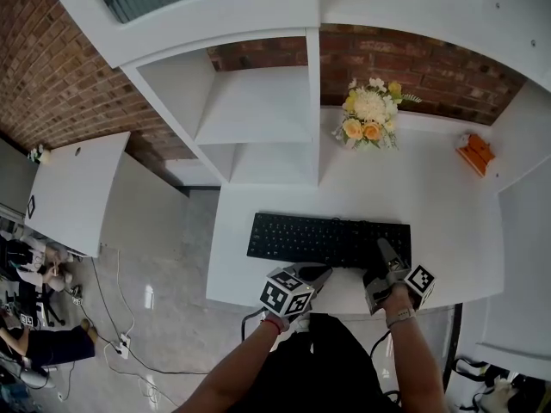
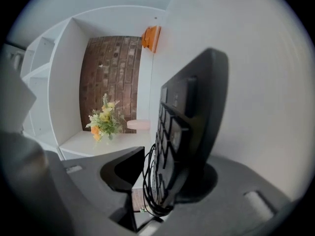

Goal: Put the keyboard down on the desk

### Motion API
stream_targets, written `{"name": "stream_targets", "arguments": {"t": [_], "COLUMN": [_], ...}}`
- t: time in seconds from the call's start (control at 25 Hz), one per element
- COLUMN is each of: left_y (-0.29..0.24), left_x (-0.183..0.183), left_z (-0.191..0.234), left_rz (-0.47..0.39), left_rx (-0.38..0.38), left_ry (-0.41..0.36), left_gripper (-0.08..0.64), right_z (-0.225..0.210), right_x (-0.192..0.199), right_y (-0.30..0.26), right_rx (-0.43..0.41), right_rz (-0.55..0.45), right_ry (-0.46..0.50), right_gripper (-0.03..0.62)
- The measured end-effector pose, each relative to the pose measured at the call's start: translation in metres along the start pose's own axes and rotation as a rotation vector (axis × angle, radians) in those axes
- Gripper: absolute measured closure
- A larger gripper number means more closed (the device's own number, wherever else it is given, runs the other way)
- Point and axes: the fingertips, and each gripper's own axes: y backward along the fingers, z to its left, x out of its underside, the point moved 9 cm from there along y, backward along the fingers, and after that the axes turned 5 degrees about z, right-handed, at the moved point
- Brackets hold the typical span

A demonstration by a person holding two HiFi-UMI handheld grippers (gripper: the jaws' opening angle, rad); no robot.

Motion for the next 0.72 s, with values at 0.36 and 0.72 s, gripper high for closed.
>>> {"name": "stream_targets", "arguments": {"t": [0.36,0.72], "left_y": [-0.004,-0.009], "left_x": [0.0,0.0], "left_z": [-0.001,0.001], "left_rz": [-0.027,-0.053], "left_rx": [0.0,0.009], "left_ry": [0.06,0.083], "left_gripper": [0.561,0.563], "right_z": [0.002,0.0], "right_x": [0.002,0.016], "right_y": [0.015,0.039], "right_rx": [0.024,0.062], "right_rz": [0.198,0.315], "right_ry": [0.089,0.156], "right_gripper": [0.333,0.308]}}
